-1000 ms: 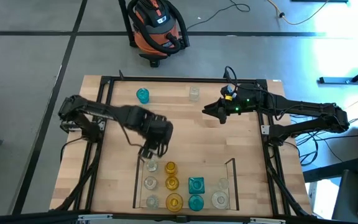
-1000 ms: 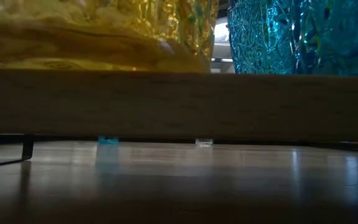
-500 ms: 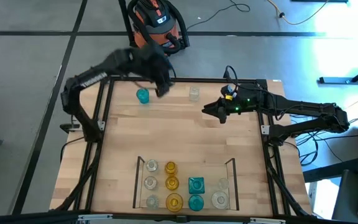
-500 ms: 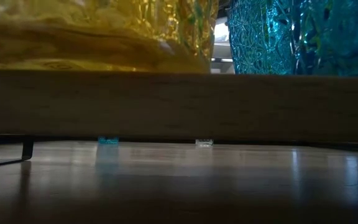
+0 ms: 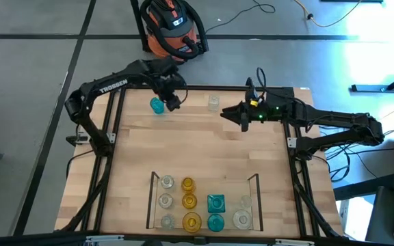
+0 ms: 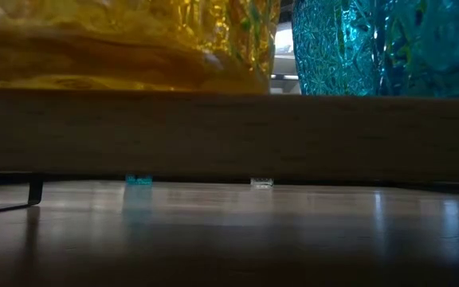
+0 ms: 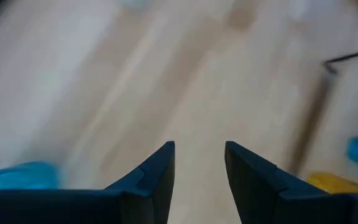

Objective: Sort vases onto shelf
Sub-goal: Put the blue vase on the shelf aligned with the other blue vase

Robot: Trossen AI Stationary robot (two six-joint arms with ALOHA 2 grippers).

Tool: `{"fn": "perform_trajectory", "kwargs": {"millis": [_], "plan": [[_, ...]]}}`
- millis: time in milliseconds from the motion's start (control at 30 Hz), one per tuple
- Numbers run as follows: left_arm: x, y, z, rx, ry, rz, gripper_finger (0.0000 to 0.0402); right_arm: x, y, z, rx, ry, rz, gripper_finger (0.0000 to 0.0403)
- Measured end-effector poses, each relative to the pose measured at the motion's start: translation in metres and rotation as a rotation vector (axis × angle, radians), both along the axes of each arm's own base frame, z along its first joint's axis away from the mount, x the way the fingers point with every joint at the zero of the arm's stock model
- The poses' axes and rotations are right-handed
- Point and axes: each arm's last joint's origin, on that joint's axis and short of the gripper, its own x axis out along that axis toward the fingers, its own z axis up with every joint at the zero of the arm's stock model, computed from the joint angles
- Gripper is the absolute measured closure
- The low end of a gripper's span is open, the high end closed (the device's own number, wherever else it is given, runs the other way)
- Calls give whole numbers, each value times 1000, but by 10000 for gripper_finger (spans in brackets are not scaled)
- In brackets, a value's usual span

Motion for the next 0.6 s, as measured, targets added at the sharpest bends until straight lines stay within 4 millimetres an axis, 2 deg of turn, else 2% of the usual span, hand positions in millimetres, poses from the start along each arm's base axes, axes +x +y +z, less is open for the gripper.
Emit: {"fn": "perform_trajectory", "kwargs": {"millis": [67, 133, 233, 433, 600], "plan": [[1, -5, -3, -27, -55, -4, 269, 8, -1, 5, -56, -82, 22, 268], [-2, -11, 2, 4, -120, 7, 269, 18, -1, 8, -104, -168, 87, 268], [-18, -20, 16, 102, -157, 64, 269, 41, -5, 10, -148, -161, 117, 268], [-76, -51, 44, 234, -225, 226, 269, 101, -19, -7, -219, 118, 191, 268], [-120, -82, 42, 245, -325, 382, 269, 154, -42, -3, -307, 145, 192, 268]]}}
